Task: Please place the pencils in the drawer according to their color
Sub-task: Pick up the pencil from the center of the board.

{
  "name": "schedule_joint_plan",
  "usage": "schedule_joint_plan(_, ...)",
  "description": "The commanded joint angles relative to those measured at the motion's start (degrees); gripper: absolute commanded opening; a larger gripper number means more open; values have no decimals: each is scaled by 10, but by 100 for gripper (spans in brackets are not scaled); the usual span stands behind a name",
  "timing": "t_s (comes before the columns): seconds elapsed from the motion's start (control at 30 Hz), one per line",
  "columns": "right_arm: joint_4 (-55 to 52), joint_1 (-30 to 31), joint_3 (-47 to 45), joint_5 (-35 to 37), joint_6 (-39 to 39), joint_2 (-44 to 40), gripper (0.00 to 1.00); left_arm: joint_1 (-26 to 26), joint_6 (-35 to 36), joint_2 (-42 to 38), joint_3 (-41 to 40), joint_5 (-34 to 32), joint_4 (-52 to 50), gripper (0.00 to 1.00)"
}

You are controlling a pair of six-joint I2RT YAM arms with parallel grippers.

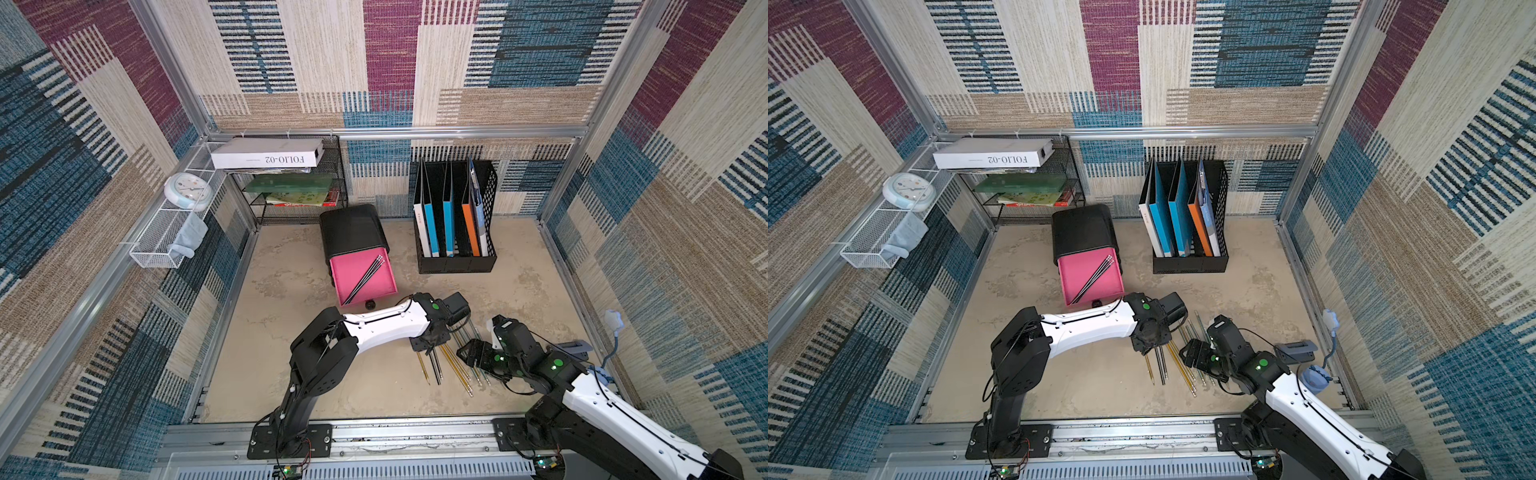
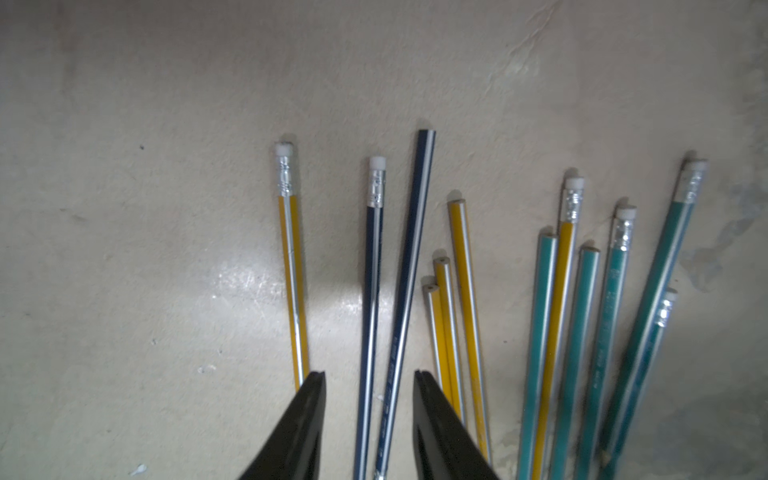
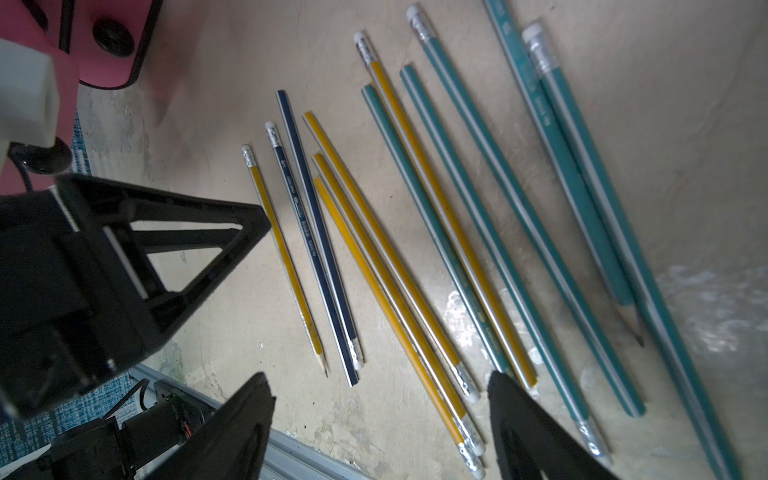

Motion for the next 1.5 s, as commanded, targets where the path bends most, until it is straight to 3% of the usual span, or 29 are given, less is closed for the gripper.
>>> schedule_joint_plan(0.0, -5, 0, 1, -2, 2, 1, 85, 3, -2, 6, 5, -11, -14, 35)
schedule_joint_plan(0.6, 1, 0, 13, -2, 2, 4, 89, 18, 18, 41, 16, 4, -12, 31)
schedule_joint_plan(1.0, 1, 0, 18, 1, 6, 4, 99, 21, 27, 56, 23, 10, -11, 28)
schedule_joint_plan(1.47, -6, 0, 21, 5, 11, -4, 99, 22, 26, 63, 16, 14, -12, 18)
